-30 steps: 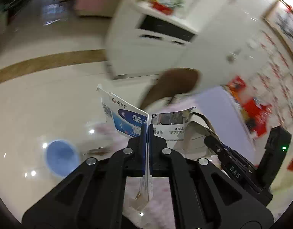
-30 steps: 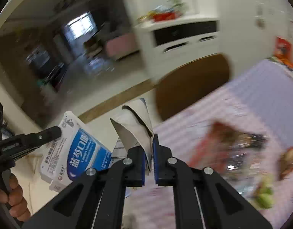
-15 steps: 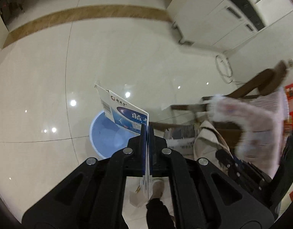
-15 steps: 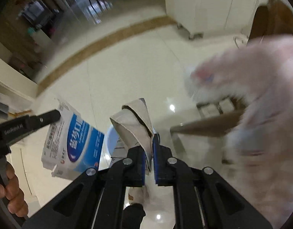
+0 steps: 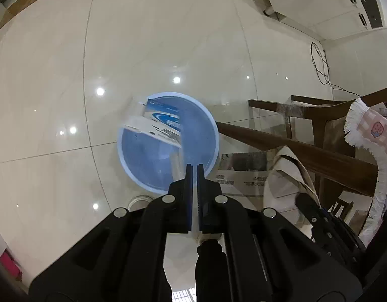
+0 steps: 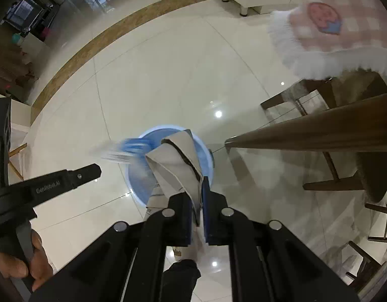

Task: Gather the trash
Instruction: 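Carry box and newspaper over the blue bin and open both tools, then move both open tools back over the remaining trash on the table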

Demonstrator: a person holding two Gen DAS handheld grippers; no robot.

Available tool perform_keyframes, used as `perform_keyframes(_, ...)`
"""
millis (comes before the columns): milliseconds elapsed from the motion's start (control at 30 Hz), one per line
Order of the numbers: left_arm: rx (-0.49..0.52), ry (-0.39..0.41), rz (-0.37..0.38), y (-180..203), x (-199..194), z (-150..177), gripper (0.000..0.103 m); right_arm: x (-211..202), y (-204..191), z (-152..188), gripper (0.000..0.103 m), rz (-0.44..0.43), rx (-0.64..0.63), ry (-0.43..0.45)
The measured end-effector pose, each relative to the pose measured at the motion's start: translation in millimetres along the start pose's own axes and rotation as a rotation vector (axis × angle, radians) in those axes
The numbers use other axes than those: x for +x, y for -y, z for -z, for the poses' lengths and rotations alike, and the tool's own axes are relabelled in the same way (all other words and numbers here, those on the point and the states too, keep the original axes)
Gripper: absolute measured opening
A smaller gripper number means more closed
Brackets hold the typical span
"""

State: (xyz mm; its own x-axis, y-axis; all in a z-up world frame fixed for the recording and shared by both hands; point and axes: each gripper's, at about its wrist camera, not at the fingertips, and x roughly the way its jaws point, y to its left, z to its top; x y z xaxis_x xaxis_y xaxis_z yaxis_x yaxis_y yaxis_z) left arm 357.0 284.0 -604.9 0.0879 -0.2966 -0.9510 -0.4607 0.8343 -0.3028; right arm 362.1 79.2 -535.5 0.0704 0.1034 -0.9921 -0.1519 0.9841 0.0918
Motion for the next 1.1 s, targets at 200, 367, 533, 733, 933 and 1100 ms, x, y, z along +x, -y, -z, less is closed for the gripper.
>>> perform_keyframes(200, -0.05, 0.015, -0.003, -20.9, -15.1, 7.0, 0.05, 6.8, -21.3, -4.5, 0.007, 0.0, -0.036, -0.014)
perform_keyframes(367, -0.085, 0.06, -0.011, -36.4, -39.4, 18.9, 0.061, 4.1, -39.1, -4.5, 0.007, -0.001, -0.073, -0.021)
perform_keyframes(533, -0.128, 0.092, -0.042, -52.2, -70.6, 27.5, 0.062, -1.7, -59.5, -6.6, 0.009, -0.025, -0.107, -0.021)
perform_keyframes(733, -0.159, 0.133, -0.066, -55.5, -105.1, 35.3, 0.069, -25.5, -74.9, -11.8, 0.034, -0.051, -0.127, 0.023)
perform_keyframes(933, -0.146, 0.162, -0.084, -29.4, -133.7, 46.8, 0.07, -59.9, -64.7, -15.4, 0.043, -0.085, -0.133, 0.044)
perform_keyframes(1100, -0.098, 0.215, -0.083, 16.6, -168.9, 67.6, 0.071, -118.9, -28.1, -16.6, 0.043, -0.134, -0.095, 0.1)
